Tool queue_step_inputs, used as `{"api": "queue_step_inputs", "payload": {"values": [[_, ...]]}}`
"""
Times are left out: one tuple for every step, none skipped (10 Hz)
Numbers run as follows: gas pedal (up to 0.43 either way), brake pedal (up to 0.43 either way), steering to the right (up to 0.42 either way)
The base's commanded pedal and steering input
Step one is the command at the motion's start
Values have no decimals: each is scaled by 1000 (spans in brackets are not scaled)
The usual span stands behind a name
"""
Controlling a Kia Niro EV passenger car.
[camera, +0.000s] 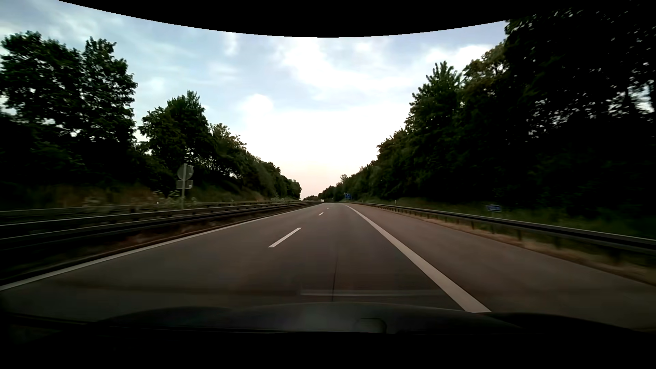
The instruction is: Follow the waypoints while adhering to traffic rules and regulations
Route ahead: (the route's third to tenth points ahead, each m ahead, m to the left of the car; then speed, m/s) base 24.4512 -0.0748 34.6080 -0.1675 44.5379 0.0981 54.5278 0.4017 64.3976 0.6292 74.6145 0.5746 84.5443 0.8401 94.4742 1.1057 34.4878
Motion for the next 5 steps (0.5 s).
{"api": "queue_step_inputs", "payload": {"values": [[319, 6, -4], [319, 6, -4], [311, 6, -4], [311, 6, -4], [311, 6, -4]]}}
